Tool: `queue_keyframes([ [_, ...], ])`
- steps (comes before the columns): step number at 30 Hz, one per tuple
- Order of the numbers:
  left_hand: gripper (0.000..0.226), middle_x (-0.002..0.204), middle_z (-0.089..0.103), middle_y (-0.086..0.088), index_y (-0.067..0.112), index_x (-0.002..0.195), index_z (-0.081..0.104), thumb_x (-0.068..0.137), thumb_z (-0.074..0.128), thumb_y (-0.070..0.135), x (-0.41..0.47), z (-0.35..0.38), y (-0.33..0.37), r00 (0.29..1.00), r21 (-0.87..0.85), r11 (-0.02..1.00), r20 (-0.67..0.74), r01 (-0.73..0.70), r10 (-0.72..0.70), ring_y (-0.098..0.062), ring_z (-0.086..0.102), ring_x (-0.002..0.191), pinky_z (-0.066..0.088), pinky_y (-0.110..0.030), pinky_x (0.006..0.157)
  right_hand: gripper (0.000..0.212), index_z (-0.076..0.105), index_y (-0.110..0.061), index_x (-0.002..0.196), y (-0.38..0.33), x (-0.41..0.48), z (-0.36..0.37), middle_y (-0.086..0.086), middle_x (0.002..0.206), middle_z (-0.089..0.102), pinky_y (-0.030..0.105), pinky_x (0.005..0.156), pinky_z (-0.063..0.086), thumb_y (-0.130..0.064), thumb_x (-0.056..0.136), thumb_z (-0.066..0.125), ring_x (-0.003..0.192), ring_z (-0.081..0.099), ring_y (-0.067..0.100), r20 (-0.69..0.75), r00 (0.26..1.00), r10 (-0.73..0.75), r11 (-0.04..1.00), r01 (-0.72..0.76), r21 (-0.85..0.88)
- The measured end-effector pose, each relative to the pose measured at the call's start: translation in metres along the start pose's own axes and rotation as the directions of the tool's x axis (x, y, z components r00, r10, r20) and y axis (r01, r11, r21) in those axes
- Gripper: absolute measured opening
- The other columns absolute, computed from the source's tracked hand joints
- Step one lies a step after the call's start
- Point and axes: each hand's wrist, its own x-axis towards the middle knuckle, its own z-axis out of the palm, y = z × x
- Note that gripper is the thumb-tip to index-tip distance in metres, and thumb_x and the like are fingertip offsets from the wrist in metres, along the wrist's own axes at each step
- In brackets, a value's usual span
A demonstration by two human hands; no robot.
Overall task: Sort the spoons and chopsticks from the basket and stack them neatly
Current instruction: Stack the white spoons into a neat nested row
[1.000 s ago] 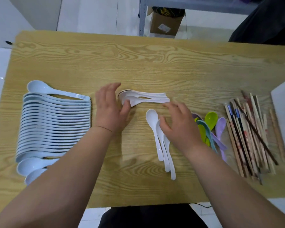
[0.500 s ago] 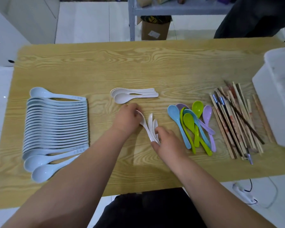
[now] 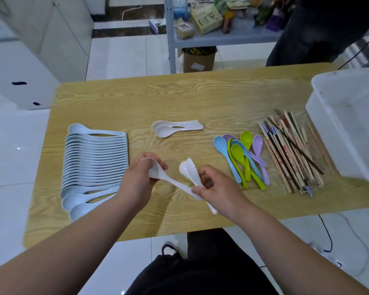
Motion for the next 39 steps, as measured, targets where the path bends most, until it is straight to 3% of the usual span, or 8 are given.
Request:
queue_keyframes([
  [4,0.010,0.069,0.051,-0.011,0.004,0.085,0.056,0.091,0.050,0.010,-0.031,-0.009,0.023,0.981,-0.205,0.969,-0.105,0.136,-0.160,-0.028,0.057,0.069,0.059,-0.043,0.079,0.025,0.063,-0.031,0.092,-0.028,-0.028,0.003,-0.004,0.093,0.072,0.030,0.079,0.056,-0.018,0.082,0.081,0.085,0.070,0.015,-0.018,1.000,-0.016,0.972,0.020,0.236],
  [8,0.018,0.070,0.046,-0.007,0.008,0.092,0.053,0.096,0.050,0.026,-0.049,-0.015,0.031,0.970,-0.231,0.946,-0.029,0.229,-0.241,-0.022,0.051,0.064,0.052,-0.037,0.066,0.028,0.065,-0.028,0.096,-0.053,-0.041,0.007,-0.009,0.088,0.069,0.021,0.073,0.052,-0.015,0.080,0.083,0.078,0.065,0.012,-0.070,0.992,-0.101,0.971,0.113,0.212],
  [15,0.022,0.110,0.064,-0.020,0.009,0.110,0.064,0.100,0.050,0.023,-0.067,-0.024,0.036,0.976,-0.227,0.950,0.075,0.214,-0.202,-0.038,0.068,0.098,0.052,-0.060,0.094,0.026,0.069,-0.027,0.098,-0.082,-0.053,0.025,-0.016,0.090,0.069,0.011,0.070,0.041,-0.013,0.080,0.079,0.080,0.061,0.002,0.024,0.974,-0.226,0.974,0.225,0.037],
  [19,0.020,0.099,0.058,-0.009,0.013,0.112,0.063,0.100,0.055,0.026,-0.075,-0.038,0.035,0.984,-0.199,0.968,0.123,0.154,-0.131,-0.025,0.064,0.086,0.053,-0.049,0.089,0.027,0.070,-0.029,0.101,-0.090,-0.055,0.038,-0.015,0.092,0.069,0.016,0.074,0.043,-0.016,0.079,0.080,0.088,0.062,0.007,0.092,0.967,-0.239,0.969,0.243,-0.038],
  [26,0.010,0.095,0.059,-0.009,0.012,0.104,0.061,0.099,0.056,0.018,-0.083,-0.062,0.026,0.987,-0.216,0.966,0.106,0.143,-0.122,-0.024,0.062,0.080,0.056,-0.038,0.068,0.026,0.068,-0.050,0.105,-0.105,-0.065,0.054,-0.011,0.097,0.074,0.029,0.080,0.053,-0.027,0.094,0.063,0.084,0.068,0.008,0.042,0.990,-0.132,0.981,0.124,0.152],
  [30,0.018,0.103,0.061,-0.012,0.009,0.110,0.063,0.100,0.055,0.021,-0.088,-0.063,0.019,0.985,-0.192,0.970,0.119,0.148,-0.127,-0.026,0.069,0.090,0.059,-0.041,0.078,0.046,0.062,-0.061,0.106,-0.109,-0.067,0.059,-0.015,0.093,0.073,0.032,0.073,0.049,-0.017,0.096,0.048,0.076,0.062,0.009,0.108,0.987,-0.121,0.992,0.115,0.055],
  [34,0.021,0.100,0.066,-0.016,0.010,0.115,0.060,0.103,0.051,0.025,-0.093,-0.061,0.010,0.986,-0.159,0.979,0.132,0.124,-0.104,-0.029,0.073,0.082,0.056,-0.049,0.089,0.033,0.067,-0.042,0.122,-0.102,-0.067,0.067,-0.015,0.093,0.069,0.017,0.070,0.042,-0.022,0.097,0.059,0.074,0.057,-0.008,0.108,0.984,-0.138,0.989,0.144,-0.046],
  [39,0.025,0.095,0.063,-0.011,0.013,0.115,0.061,0.104,0.050,0.032,-0.100,-0.049,0.005,0.986,-0.195,0.972,0.130,0.132,-0.108,-0.023,0.066,0.073,0.052,-0.041,0.079,0.026,0.071,-0.041,0.117,-0.099,-0.072,0.067,-0.011,0.092,0.060,0.013,0.072,0.041,-0.028,0.095,0.064,0.083,0.056,-0.004,0.099,0.987,-0.127,0.988,0.135,-0.075],
])
